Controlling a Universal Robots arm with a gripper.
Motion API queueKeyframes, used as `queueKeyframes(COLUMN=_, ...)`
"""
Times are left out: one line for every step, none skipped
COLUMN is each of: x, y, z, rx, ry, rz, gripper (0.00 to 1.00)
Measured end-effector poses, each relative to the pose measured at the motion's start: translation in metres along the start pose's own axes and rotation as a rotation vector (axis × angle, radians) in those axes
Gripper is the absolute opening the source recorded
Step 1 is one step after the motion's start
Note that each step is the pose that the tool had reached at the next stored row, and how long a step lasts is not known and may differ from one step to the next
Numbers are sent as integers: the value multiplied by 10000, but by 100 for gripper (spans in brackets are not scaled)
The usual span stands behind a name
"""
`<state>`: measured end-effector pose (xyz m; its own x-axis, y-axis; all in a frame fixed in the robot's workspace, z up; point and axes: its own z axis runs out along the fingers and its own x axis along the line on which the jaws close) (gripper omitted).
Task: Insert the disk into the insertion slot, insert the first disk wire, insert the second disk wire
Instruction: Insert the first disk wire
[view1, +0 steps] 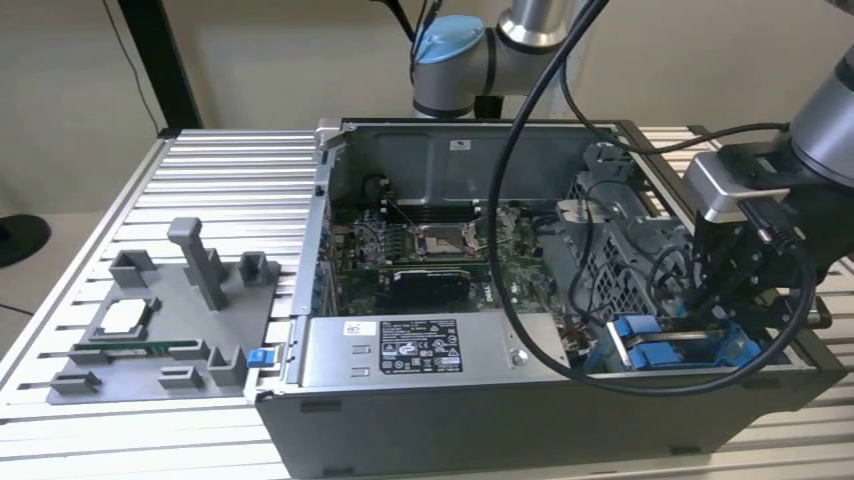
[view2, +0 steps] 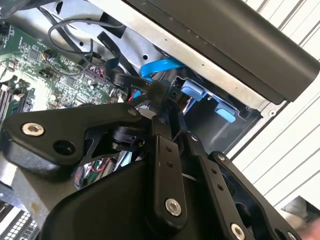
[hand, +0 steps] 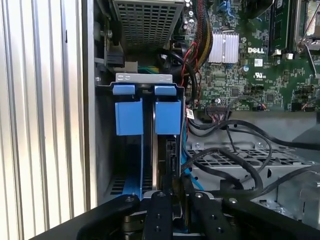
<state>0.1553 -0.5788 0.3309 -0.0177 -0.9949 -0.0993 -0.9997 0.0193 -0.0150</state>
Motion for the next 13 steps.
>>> queueKeyframes(x=0, y=0, z=12, rx=0, ry=-12, rz=0, gripper=0)
queueKeyframes(x=1, y=0, z=17, rx=0, ry=-20, rz=0, gripper=0)
queueKeyframes(x=1, y=0, z=21, rx=-2, ry=-31, rz=1, gripper=0)
queueKeyframes(x=1, y=0, z=20, rx=-1, ry=-32, rz=0, gripper=0)
queueKeyframes(x=0, y=0, z=8, rx=-1, ry=-32, rz=1, gripper=0)
queueKeyframes(x=-3, y=-1, z=-22, rx=-1, ry=-31, rz=1, gripper=100)
queueKeyframes(x=-8, y=-2, z=-73, rx=0, ry=-22, rz=0, gripper=100)
queueKeyframes(x=-13, y=-3, z=-117, rx=0, ry=-19, rz=0, gripper=100)
queueKeyframes(x=-16, y=-3, z=-159, rx=-1, ry=-23, rz=0, gripper=100)
queueKeyframes(x=-21, y=-3, z=-207, rx=-1, ry=-20, rz=0, gripper=100)
queueKeyframes(x=-27, y=-4, z=-263, rx=-1, ry=-18, rz=0, gripper=100)
queueKeyframes(x=-31, y=-5, z=-307, rx=-1, ry=-21, rz=0, gripper=100)
queueKeyframes(x=-36, y=-6, z=-356, rx=-1, ry=-18, rz=0, gripper=100)
